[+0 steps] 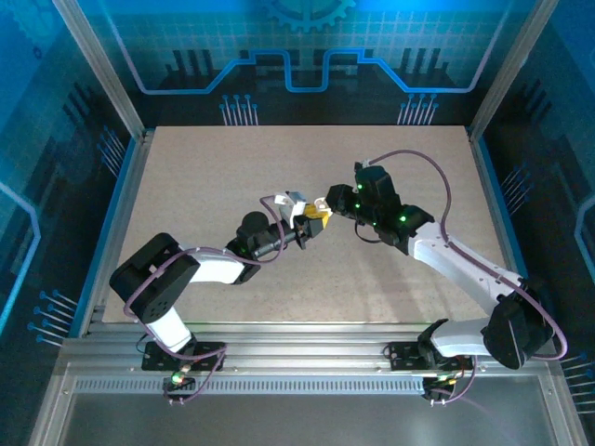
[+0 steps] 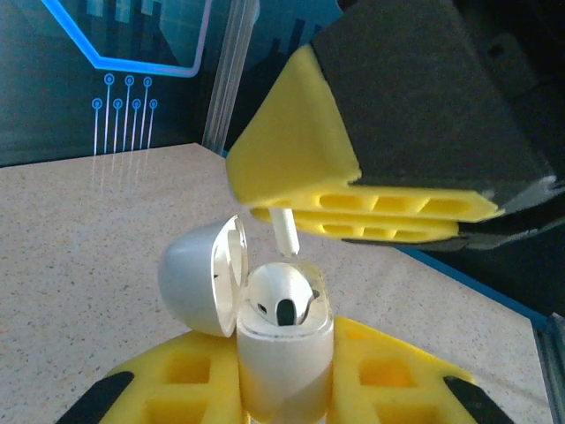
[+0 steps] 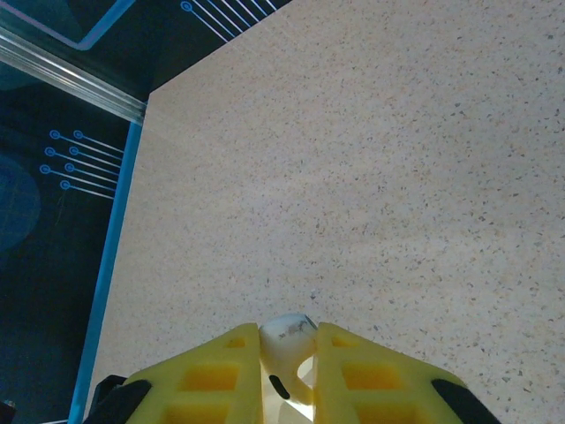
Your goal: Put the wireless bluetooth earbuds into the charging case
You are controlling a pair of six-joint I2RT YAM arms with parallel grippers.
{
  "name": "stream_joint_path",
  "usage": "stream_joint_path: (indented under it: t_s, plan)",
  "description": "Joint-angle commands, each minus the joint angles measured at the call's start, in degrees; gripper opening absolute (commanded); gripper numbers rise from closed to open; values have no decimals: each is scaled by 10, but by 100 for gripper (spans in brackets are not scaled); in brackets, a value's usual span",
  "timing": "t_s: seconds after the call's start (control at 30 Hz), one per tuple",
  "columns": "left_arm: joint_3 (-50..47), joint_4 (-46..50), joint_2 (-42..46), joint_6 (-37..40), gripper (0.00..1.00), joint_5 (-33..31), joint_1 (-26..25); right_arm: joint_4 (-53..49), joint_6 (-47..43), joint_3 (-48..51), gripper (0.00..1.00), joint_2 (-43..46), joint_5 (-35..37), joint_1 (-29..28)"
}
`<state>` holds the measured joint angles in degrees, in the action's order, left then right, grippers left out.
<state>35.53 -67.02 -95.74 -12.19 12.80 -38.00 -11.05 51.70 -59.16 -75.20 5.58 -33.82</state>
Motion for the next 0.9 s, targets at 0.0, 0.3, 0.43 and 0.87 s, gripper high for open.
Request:
stream_joint_path:
  t_s: [0.0, 0.3, 0.43, 0.87]
  plan:
    - [14, -48, -7, -17, 10, -9, -3, 22, 9, 6, 17, 5, 8, -9]
    - [15, -66, -11, -25, 10, -17, -3, 31, 12, 3, 17, 0, 7, -16]
    - [13, -77, -11, -30, 10, -27, -4, 26, 12, 4, 17, -1, 7, -18]
    - [6, -125, -13, -42, 10, -41, -4, 18, 10, 20, 18, 6, 20, -27]
